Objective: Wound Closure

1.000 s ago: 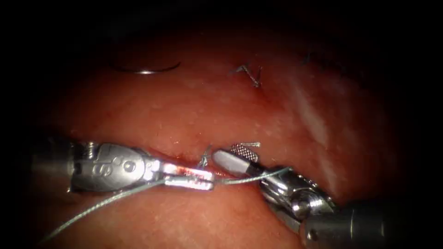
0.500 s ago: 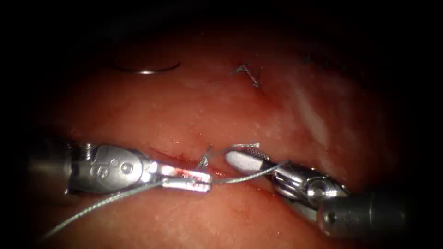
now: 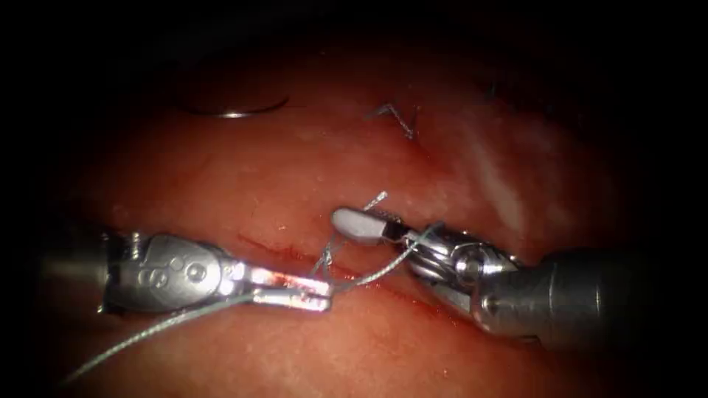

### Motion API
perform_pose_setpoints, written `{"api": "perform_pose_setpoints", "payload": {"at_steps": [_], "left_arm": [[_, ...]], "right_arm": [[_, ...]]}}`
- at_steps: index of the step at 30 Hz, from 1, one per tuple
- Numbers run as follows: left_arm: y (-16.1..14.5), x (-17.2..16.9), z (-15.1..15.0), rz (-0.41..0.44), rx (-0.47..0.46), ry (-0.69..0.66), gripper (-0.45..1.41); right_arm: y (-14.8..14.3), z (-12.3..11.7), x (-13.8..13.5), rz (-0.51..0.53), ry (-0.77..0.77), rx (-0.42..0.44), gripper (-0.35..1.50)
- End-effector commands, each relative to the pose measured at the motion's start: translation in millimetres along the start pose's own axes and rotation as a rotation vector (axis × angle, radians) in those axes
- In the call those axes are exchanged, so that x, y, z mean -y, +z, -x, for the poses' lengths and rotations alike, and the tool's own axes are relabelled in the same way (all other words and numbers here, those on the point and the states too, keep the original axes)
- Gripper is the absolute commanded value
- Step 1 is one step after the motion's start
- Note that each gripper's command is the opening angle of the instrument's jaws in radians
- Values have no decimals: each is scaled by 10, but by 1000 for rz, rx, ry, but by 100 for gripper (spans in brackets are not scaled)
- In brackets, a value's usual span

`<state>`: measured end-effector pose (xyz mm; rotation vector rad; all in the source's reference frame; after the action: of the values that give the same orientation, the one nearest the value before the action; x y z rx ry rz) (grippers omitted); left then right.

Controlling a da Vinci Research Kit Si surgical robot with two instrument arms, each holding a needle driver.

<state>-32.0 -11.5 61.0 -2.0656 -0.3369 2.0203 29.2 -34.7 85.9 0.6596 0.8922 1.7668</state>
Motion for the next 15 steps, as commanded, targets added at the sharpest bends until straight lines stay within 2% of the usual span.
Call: {"api": "perform_pose_setpoints", "payload": {"at_steps": [1,9,11,12,13,15], "left_arm": [[5,0,8,2,-1,3,-45],[2,-2,8,5,-2,4,-45],[2,-2,8,5,-2,4,-45],[2,-2,8,5,-2,4,-45],[2,-2,8,9,-3,3,-45],[0,-2,8,7,-2,3,-45]], "right_arm": [[15,1,1,1,0,4,54],[25,1,-6,8,-8,8,49],[23,2,-5,9,-8,12,30],[23,2,-5,9,-8,12,30],[20,4,-3,5,-7,14,-30],[14,7,1,8,-30,13,-35]]}}
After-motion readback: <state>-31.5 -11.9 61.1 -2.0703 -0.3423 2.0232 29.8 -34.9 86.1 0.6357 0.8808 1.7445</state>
